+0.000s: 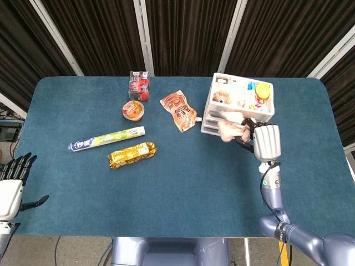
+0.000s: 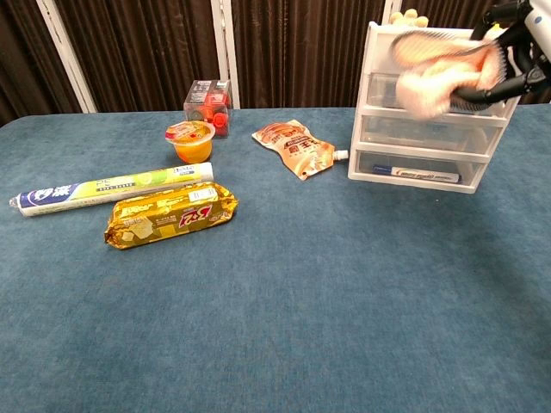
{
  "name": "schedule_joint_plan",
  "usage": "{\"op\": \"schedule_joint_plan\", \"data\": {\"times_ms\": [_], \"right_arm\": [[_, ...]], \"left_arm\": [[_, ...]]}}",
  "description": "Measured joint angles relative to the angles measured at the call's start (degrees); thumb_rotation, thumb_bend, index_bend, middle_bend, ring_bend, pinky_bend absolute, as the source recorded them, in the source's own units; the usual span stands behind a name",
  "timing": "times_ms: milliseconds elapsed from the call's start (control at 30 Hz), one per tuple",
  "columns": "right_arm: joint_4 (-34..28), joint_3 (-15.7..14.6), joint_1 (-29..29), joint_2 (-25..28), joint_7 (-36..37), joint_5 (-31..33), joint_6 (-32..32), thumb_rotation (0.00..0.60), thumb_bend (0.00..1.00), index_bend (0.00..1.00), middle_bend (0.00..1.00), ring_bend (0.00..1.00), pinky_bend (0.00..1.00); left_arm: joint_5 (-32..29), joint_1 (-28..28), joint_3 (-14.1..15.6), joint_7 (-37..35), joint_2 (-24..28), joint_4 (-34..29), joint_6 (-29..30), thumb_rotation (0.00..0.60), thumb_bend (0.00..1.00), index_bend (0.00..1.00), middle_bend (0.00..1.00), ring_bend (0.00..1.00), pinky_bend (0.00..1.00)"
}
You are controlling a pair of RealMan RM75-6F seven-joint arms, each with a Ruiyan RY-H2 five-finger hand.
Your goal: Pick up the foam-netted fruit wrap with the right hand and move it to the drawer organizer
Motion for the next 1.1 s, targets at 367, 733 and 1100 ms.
{"op": "schedule_joint_plan", "data": {"times_ms": [367,733,1100], "right_arm": [[-1.3,-3.0,-2.7,0.5,-0.2,-2.9,3.2,0.600,0.00,0.00,0.64,0.65,0.81],[-15.0,-9.8,-10.1,12.9,-4.5,-7.1,6.3,0.600,0.00,0.06,0.37,0.33,0.45],[-33.3,-18.8,-19.7,29.3,-10.1,-6.6,4.3,0.600,0.00,0.01,0.01,0.00,0.09]], "left_arm": [[0.5,0.0,0.1,-0.4,0.1,0.1,0.1,0.600,0.00,0.00,0.00,0.00,0.00],[2.0,0.3,0.4,-0.4,0.1,0.8,1.5,0.600,0.00,0.00,0.00,0.00,0.00],[2.6,0.4,0.3,1.0,-0.4,2.1,2.3,0.600,0.00,0.00,0.00,0.00,0.00]]}}
